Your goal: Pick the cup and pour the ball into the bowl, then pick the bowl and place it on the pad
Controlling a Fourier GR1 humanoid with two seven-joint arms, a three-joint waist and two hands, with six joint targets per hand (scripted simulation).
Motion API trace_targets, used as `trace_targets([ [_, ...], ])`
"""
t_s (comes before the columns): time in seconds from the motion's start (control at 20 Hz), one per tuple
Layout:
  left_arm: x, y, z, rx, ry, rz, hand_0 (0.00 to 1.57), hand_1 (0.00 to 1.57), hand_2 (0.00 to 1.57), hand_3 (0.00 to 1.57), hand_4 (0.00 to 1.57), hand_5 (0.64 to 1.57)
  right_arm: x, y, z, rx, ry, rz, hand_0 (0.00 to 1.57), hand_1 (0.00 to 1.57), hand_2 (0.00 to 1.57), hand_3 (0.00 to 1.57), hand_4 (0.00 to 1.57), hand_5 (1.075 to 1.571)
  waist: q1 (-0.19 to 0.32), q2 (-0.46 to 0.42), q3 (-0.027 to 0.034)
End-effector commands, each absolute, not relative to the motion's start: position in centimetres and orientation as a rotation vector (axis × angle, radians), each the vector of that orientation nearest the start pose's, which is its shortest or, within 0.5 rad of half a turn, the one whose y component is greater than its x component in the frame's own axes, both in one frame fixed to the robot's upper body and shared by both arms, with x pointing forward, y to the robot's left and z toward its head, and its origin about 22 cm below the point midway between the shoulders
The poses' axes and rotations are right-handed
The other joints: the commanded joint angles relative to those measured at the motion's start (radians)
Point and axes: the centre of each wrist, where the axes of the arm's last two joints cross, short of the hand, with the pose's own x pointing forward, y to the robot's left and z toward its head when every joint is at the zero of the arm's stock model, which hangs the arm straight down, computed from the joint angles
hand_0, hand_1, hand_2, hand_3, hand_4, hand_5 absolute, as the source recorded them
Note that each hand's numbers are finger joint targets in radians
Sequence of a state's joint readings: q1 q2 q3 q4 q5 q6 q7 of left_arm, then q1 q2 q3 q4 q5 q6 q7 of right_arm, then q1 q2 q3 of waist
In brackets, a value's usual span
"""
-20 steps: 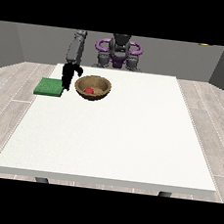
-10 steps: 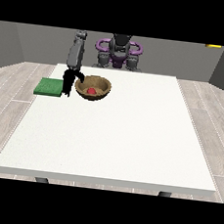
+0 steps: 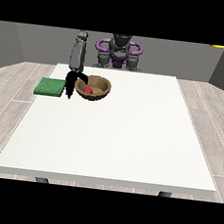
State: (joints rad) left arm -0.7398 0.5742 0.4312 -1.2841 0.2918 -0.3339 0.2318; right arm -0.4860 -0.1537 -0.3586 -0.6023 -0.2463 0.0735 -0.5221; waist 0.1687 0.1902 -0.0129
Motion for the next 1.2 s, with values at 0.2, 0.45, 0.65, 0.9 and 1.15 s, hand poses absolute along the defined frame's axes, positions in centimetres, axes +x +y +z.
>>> trace_targets([
  [0.2,34.2,40.1,27.1,0.083,-1.992,-0.170,0.00,0.00,0.00,0.00,1.02,1.540,32.7,-29.2,-8.5,-0.120,-1.510,-0.445,0.00,0.00,0.00,0.00,0.62,1.568,0.010,0.085,0.0134],
  [0.45,33.6,40.6,28.0,0.063,-2.028,-0.164,0.00,0.00,0.00,0.00,1.03,1.529,27.5,-33.3,-11.7,-0.342,-1.345,-0.349,1.57,1.57,1.57,1.57,0.94,1.471,0.041,0.111,0.0116],
  [0.65,33.6,41.2,27.4,0.042,-1.995,-0.173,0.00,0.00,0.00,0.00,1.11,1.519,27.5,-34.6,-10.9,-0.438,-1.325,-0.321,1.57,1.57,1.57,1.41,0.92,1.525,0.051,0.085,0.0098],
  [0.9,34.2,41.4,25.8,0.049,-1.941,-0.151,0.00,0.00,0.00,0.00,1.18,1.525,30.0,-36.7,-6.9,-0.543,-1.303,-0.244,1.57,1.57,1.57,1.27,1.02,1.545,0.028,0.004,0.0069],
  [1.15,33.6,44.5,24.4,0.105,-1.846,-0.066,0.00,0.00,0.00,0.00,1.20,1.534,32.2,-40.2,-1.3,-0.568,-1.224,-0.177,1.57,1.57,1.57,1.04,1.03,1.556,-0.046,-0.078,0.0076],
])
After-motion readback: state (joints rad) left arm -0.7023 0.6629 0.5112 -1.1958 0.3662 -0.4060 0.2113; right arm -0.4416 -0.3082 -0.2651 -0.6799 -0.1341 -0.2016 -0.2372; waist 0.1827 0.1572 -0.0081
